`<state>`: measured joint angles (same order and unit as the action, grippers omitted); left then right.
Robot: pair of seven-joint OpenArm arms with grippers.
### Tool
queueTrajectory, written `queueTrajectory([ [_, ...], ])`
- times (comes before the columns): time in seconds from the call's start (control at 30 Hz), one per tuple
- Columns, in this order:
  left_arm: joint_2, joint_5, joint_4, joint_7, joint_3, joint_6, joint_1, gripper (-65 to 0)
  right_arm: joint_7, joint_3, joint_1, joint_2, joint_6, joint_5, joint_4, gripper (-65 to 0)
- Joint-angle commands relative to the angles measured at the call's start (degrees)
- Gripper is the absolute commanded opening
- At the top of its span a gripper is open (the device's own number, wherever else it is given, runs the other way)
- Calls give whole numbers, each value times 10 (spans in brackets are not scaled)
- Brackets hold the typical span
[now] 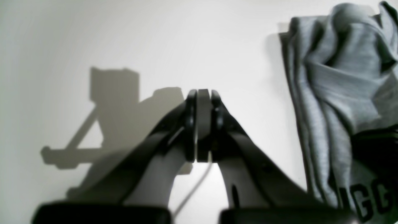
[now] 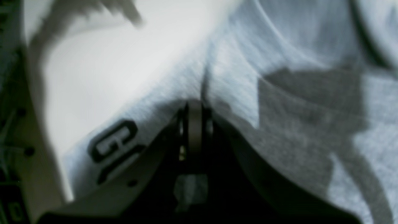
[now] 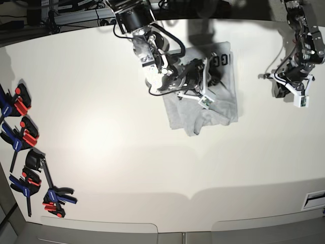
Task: Fold the T-shirt properly
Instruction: 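Press the folded bundle flat with the right gripper, then carry the folded shirt with the right gripper beside the clamps and release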
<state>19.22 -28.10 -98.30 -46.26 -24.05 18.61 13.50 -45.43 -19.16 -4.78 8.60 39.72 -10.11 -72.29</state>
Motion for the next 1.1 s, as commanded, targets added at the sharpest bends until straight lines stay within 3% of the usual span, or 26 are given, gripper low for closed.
queueTrajectory([
  [0.0, 8, -5, -11, 14, -3, 2, -1, -650, -31, 5, -9, 4, 3, 23, 2, -650],
  [0.13, 8, -5, -11, 14, -3, 2, 16, -650, -82, 49, -9, -23, -27, 21, 1, -650],
  [0.27, 8, -5, -11, 25, -3, 2, 37, -650, -104, 126, -7, -81, -26, -31, -2, -650],
  [0.37, 8, -5, -11, 41, -3, 2, 47, -650, -125, 182, -6, -130, 3, -76, -2, -650],
  [0.53, 8, -5, -11, 43, -3, 2, 47, -650, -160, 244, 1, -218, 3, -162, -2, -650],
  [0.77, 8, -5, -11, 43, -3, 2, 47, -650, -179, 254, 24, -345, 3, -208, -2, -650],
  [1.07, 7, -5, -11, 43, -3, 2, 47, -650, -133, 254, 33, -490, 3, -206, -2, -650],
])
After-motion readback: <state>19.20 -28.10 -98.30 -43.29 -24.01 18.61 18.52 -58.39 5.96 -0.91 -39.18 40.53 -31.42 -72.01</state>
